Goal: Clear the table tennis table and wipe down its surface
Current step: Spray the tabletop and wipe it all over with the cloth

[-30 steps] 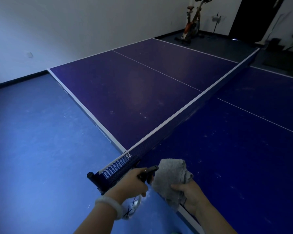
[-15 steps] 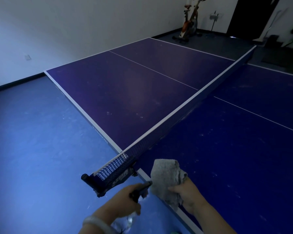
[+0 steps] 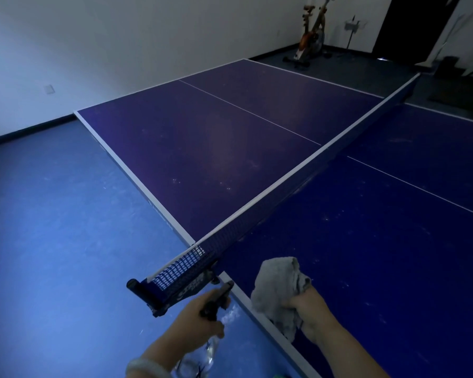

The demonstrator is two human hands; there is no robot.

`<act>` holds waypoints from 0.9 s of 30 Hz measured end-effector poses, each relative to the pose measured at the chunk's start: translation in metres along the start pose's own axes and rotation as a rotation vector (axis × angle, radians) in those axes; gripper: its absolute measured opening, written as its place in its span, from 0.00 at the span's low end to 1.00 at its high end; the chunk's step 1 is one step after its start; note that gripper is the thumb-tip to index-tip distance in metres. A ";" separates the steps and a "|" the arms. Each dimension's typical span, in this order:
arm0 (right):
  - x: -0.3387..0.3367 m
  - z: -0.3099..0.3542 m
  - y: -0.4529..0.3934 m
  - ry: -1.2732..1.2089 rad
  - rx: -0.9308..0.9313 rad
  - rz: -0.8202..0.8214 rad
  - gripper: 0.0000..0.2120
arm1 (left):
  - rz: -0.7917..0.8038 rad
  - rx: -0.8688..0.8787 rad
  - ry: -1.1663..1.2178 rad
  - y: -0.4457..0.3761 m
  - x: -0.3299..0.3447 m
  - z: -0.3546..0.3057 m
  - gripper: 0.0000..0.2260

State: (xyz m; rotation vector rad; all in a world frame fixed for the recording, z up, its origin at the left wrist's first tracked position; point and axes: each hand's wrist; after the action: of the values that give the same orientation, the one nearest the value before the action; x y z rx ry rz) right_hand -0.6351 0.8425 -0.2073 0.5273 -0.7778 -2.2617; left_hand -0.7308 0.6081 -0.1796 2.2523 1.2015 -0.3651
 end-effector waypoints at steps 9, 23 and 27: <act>0.015 0.036 -0.051 0.528 -0.569 0.015 0.31 | -0.139 -0.156 0.104 0.012 0.005 0.024 0.23; 0.042 -0.025 -0.069 1.132 -1.086 0.132 0.16 | -0.310 -0.268 0.235 0.021 0.000 0.049 0.21; 0.055 -0.045 -0.070 1.327 -1.076 0.281 0.30 | -0.315 -0.291 0.246 0.019 0.005 0.052 0.25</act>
State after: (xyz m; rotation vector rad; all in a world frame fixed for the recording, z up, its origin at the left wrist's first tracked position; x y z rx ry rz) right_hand -0.6806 0.8281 -0.2942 1.0227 0.9058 -1.2628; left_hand -0.7111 0.5725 -0.2170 1.8985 1.6293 -0.0220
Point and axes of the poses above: each hand's wrist, its own y-axis away from the middle knuckle, its own x-axis out of the palm, z = x × y, and after that the axes turned 14 degrees about -z, right-handed
